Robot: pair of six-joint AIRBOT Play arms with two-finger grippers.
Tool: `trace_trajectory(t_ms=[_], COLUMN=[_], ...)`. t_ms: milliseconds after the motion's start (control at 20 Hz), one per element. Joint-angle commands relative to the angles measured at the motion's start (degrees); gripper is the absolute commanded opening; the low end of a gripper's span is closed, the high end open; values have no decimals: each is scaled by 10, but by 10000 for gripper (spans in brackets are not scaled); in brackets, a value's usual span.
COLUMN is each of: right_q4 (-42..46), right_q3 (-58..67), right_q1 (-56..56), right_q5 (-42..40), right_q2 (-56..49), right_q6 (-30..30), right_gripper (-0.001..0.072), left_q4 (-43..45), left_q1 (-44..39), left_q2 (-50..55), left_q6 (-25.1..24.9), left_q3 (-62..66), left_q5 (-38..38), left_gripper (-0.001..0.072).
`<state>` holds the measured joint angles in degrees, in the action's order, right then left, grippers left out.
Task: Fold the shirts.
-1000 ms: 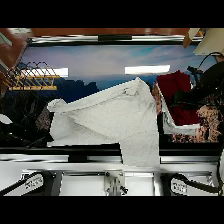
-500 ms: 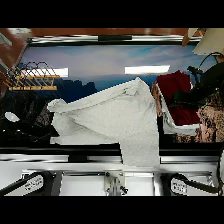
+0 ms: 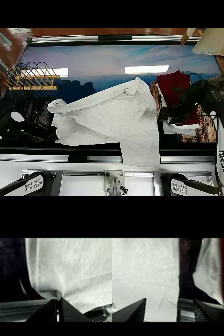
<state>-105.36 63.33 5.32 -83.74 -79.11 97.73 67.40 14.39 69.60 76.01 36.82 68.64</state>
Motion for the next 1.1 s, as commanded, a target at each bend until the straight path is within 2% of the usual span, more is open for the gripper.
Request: trace_trajectory(t_ms=[0, 100, 250, 550, 600, 650, 750, 850, 900, 1000, 1050], right_q4=[-12, -18, 7, -13, -16, -14, -18, -29, -40, -61, -69], right_q3=[-70, -81, -88, -88, -88, -88, -88, -87, -81, -45, -11], right_q1=[-31, -30, -30, -49, -52, -56, -61, -63, -63, -63, -63], right_q5=[63, 81, 118, 117, 116, 117, 116, 114, 111, 103, 103], right_q2=[0, 0, -10, -56, -57, -57, -57, -57, -54, -21, 8], right_q6=[2, 1, -20, -26, -26, -27, -30, -43, -39, -5, 23], right_gripper=[674, 641, 641, 641, 623, 490, 358, 112, 85, 86, 85], left_q4=[-3, -3, -3, -3, -4, -4, -4, -4, -4, -6, -6], left_q1=[-1, -1, -1, -1, -1, -1, -1, -1, -1, -2, -2], left_q2=[-10, -11, -11, -11, -11, -11, -11, -11, -16, -61, -99], left_q6=[-4, -6, -10, -10, -10, -10, -10, -17, -21, -40, -34], left_q3=[2, 2, 2, 2, 2, 2, 3, 17, 35, 97, 148], left_q5=[8, 8, 8, 8, 8, 6, 3, 4, 6, -10, -32], left_gripper=[38, 38, 39, 39, 39, 39, 39, 38, 38, 36, 36])
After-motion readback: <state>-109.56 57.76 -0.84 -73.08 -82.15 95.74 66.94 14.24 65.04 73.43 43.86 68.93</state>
